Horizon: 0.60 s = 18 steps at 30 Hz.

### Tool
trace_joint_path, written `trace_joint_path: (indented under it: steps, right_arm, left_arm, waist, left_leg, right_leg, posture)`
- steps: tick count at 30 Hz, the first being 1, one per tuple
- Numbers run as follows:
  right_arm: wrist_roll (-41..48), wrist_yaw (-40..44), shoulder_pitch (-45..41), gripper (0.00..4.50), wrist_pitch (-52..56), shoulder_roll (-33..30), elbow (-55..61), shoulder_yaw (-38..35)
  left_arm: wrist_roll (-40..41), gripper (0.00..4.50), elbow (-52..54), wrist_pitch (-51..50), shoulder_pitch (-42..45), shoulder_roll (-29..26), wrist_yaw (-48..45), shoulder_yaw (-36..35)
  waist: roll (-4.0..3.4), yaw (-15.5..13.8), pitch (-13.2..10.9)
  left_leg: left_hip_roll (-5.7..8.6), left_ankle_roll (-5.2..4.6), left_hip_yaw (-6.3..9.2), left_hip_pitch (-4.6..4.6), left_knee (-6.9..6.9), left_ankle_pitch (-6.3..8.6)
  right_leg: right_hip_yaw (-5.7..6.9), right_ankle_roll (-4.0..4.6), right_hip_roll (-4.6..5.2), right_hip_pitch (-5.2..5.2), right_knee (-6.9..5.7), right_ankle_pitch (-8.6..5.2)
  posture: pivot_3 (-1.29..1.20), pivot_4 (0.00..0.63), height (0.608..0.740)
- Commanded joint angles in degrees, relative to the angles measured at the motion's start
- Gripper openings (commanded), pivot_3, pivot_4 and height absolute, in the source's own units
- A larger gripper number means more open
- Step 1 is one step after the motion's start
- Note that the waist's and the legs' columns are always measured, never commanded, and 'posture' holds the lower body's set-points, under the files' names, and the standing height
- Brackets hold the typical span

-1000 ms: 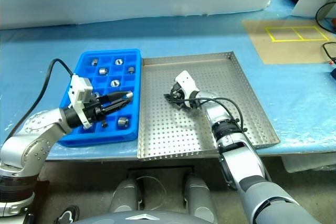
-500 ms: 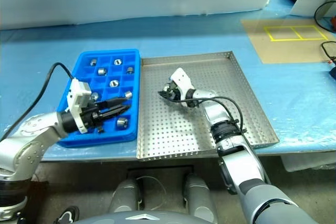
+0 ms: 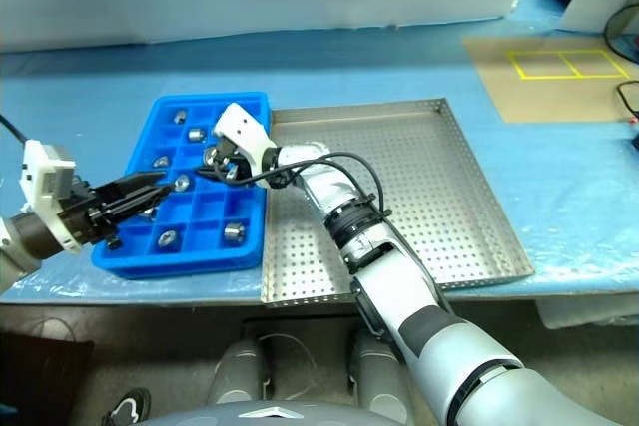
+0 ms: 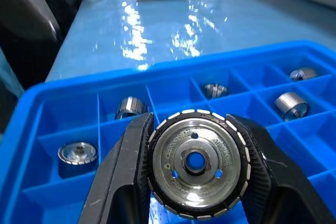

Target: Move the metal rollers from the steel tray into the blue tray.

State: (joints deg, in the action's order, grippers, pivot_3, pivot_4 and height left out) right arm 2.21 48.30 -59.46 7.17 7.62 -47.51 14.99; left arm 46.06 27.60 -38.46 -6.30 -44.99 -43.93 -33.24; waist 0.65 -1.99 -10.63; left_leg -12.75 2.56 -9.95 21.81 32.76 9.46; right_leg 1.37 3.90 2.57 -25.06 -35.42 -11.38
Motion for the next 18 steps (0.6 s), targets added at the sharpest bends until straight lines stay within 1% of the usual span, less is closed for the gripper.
trace_joint_path:
  steps: [1,5,9,14,18]
  right_arm:
    - [-0.1,0.5,-0.9,1.71,-2.8,5.2,-0.6,1.4]
    - [0.0,1.0,-0.5,1.71,-3.0,5.5,-1.8,2.1]
    - [-0.3,1.8,0.1,1.71,-3.4,6.1,-1.1,3.5]
    - [1.5,2.7,1.2,1.71,-0.2,9.3,1.4,5.0]
    - [2.7,0.6,0.2,1.71,0.8,12.6,0.3,5.1]
  left_arm:
    - [1.2,1.56,3.8,0.7,-2.4,1.0,1.8,-4.1]
    - [1.9,1.56,6.1,0.9,-4.9,2.3,2.9,-4.7]
    - [2.6,1.56,6.4,0.8,-5.4,3.3,4.3,-4.4]
    - [2.5,1.56,6.5,1.4,-4.9,4.0,5.3,-2.6]
    - [2.4,1.56,6.5,1.7,-5.0,4.5,5.6,-1.9]
  waist:
    - [0.02,-0.5,0.0]
    - [0.01,-0.8,0.0]
    - [0.01,-0.8,0.0]
    - [0.01,-0.9,0.0]
    - [0.02,-0.9,0.0]
  left_leg:
    - [-0.01,0.0,0.0,0.01,0.0,0.0]
    - [-0.06,0.02,0.02,-0.03,-0.01,-0.01]
    - [-0.06,0.04,0.02,-0.11,-0.01,-0.02]
    - [-0.06,0.06,0.03,-0.14,-0.02,-0.03]
    - [-0.05,0.06,0.03,-0.14,-0.04,-0.03]
  right_leg:
    - [0.0,0.0,0.0,-0.01,0.01,0.0]
    - [0.04,0.0,0.0,0.0,-0.04,0.0]
    - [0.03,-0.02,-0.01,0.0,-0.15,-0.01]
    - [0.02,-0.03,-0.01,-0.01,-0.19,-0.02]
    - [0.01,0.0,-0.01,-0.01,-0.17,-0.02]
  posture:
    - [0.05,0.15,0.74]
    - [0.06,0.15,0.74]
    - [0.07,0.15,0.74]
    - [0.07,0.15,0.74]
    - [0.08,0.15,0.74]
